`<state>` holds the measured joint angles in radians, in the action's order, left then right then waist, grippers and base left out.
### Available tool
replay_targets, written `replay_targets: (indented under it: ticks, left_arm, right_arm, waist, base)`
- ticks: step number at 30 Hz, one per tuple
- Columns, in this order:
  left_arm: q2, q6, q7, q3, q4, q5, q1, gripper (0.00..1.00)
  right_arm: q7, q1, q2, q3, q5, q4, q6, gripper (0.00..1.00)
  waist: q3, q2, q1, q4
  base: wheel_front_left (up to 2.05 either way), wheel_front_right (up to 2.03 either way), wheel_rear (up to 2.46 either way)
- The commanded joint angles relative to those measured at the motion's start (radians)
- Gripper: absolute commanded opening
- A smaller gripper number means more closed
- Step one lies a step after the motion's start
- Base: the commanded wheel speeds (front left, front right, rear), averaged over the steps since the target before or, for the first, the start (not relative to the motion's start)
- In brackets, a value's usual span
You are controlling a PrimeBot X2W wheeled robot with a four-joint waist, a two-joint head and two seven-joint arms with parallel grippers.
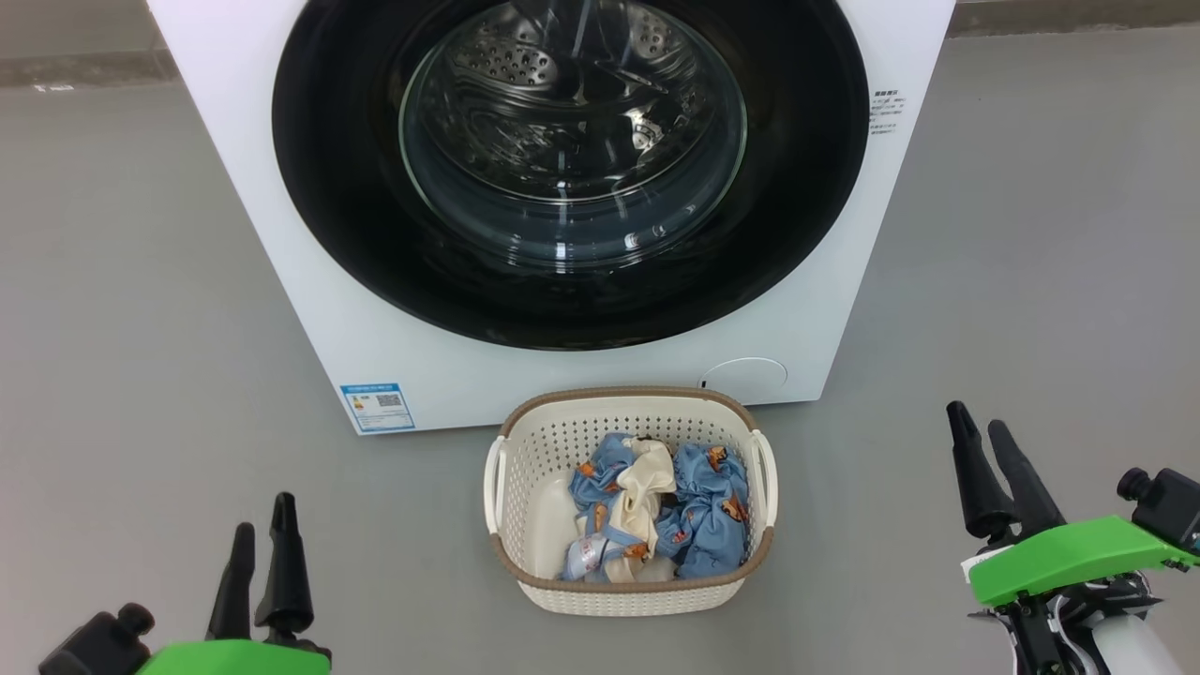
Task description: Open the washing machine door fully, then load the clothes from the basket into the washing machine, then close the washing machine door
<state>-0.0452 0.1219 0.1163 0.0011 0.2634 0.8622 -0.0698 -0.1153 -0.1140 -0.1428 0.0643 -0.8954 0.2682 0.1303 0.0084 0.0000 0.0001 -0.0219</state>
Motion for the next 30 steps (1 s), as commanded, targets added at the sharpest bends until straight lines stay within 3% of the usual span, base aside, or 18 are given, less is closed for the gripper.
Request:
replay_targets:
  ticks: [1,30]
  left_arm:
    - [-0.010,0.000,0.015,0.022,-0.018,-0.039,-0.051,1.00]
    - [-0.005,0.006,0.101,0.016,-0.010,-0.358,-0.080,1.00]
  right_arm:
    - [-0.015,-0.047,-0.009,0.004,0.051,-0.030,0.000,1.00]
    - [-0.101,-0.072,-0.030,0.055,0.352,-0.039,0.000,1.00]
  waist:
    - [0.000,0.0000,0.0000,-0.002]
    - [-0.008,0.0000,-0.0001,-0.003]
  base:
    - [0.00,0.00,0.00]
    - [0.00,0.00,0.00]
